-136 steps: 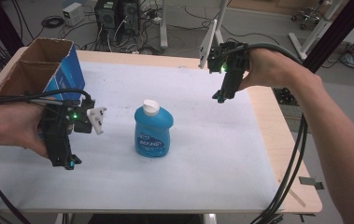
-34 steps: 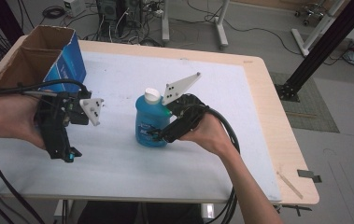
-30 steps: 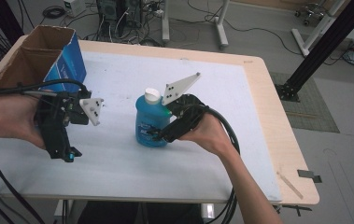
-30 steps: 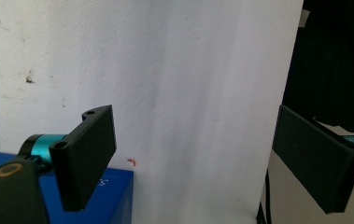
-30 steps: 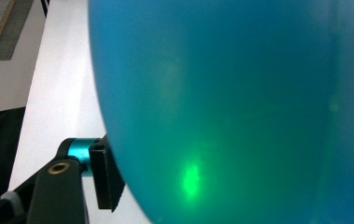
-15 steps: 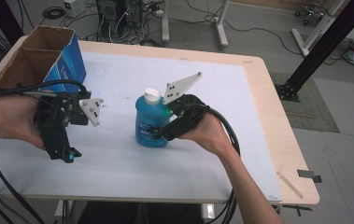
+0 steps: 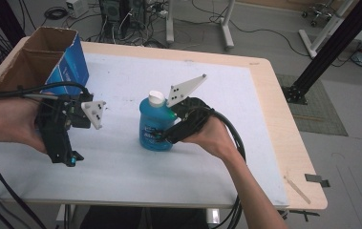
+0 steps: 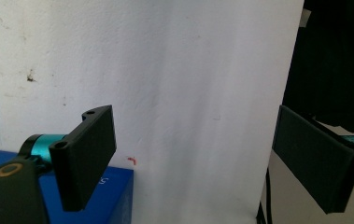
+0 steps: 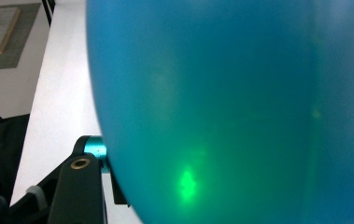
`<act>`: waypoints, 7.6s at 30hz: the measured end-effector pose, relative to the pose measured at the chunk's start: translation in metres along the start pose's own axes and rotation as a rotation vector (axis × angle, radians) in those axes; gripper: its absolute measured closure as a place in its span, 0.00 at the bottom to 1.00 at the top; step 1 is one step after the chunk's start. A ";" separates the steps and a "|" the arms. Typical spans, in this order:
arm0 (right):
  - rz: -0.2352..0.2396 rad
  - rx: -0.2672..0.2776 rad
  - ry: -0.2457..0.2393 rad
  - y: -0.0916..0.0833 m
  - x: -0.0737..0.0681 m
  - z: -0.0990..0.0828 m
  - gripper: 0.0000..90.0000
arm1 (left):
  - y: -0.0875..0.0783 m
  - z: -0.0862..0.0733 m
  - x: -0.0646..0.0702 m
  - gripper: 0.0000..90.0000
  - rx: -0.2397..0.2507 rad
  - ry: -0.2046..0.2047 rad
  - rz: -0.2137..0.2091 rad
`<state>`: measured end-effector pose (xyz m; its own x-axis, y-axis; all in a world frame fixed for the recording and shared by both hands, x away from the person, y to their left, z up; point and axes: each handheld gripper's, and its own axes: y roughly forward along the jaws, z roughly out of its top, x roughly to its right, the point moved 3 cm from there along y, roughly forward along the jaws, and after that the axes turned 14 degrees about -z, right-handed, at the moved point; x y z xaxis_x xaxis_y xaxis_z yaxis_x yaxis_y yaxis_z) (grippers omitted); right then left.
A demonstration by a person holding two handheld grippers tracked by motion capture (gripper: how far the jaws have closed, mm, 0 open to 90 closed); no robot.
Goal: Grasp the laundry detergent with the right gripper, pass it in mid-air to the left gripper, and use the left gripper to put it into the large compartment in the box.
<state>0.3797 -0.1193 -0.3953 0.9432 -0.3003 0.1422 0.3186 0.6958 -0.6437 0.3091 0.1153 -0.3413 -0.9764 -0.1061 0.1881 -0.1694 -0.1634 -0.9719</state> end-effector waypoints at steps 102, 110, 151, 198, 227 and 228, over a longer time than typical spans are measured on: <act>0.064 0.058 -0.070 -0.029 0.028 0.059 0.50 | -0.088 0.140 -0.054 0.34 0.147 0.106 -0.025; 0.065 0.053 -0.062 -0.029 0.029 0.058 0.50 | -0.088 0.140 -0.053 0.39 0.148 0.112 -0.021; -0.049 -0.030 -0.011 -0.060 0.033 0.037 0.32 | -0.130 0.103 -0.055 0.42 0.130 -0.023 0.017; -0.327 -0.222 0.012 -0.105 0.049 -0.017 0.14 | -0.252 -0.059 -0.072 0.42 0.212 -0.692 0.162; -0.339 -0.268 0.021 -0.095 0.046 -0.030 0.15 | -0.210 -0.091 -0.093 0.42 0.196 -0.737 0.145; -0.338 -0.270 0.023 -0.095 0.046 -0.031 0.14 | -0.207 -0.091 -0.094 0.42 0.193 -0.732 0.140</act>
<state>0.3898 -0.2192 -0.3505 0.7866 -0.4989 0.3638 0.5702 0.3607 -0.7381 0.4239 0.2484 -0.1702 -0.6377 -0.7498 0.1764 0.0410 -0.2618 -0.9643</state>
